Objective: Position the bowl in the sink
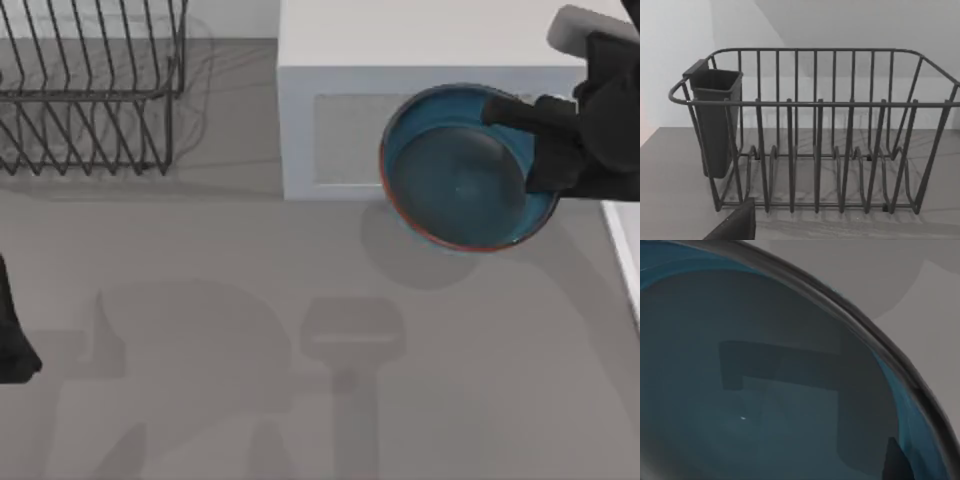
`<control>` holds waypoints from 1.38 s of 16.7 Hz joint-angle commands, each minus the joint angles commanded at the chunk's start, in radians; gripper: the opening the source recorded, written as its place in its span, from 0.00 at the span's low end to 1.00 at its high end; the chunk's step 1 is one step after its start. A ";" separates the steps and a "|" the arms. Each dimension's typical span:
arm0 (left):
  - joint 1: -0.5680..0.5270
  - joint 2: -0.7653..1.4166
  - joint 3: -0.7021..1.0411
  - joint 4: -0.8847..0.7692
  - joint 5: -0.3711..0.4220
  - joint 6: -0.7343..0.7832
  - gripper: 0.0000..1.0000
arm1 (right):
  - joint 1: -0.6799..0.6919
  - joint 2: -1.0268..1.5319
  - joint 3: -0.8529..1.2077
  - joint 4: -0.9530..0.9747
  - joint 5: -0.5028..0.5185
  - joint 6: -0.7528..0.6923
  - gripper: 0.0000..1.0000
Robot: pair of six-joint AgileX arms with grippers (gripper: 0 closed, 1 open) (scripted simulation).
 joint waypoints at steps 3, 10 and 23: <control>0.000 0.000 0.000 0.000 0.000 0.000 1.00 | -0.147 -0.037 -0.038 0.276 -0.085 -0.076 0.00; 0.000 0.000 0.000 0.000 0.000 0.000 1.00 | -0.505 -0.059 -0.259 0.980 -0.268 -0.270 0.00; 0.000 0.000 0.000 0.000 0.000 0.000 1.00 | -0.916 -0.053 -0.778 1.894 -0.371 -0.495 0.00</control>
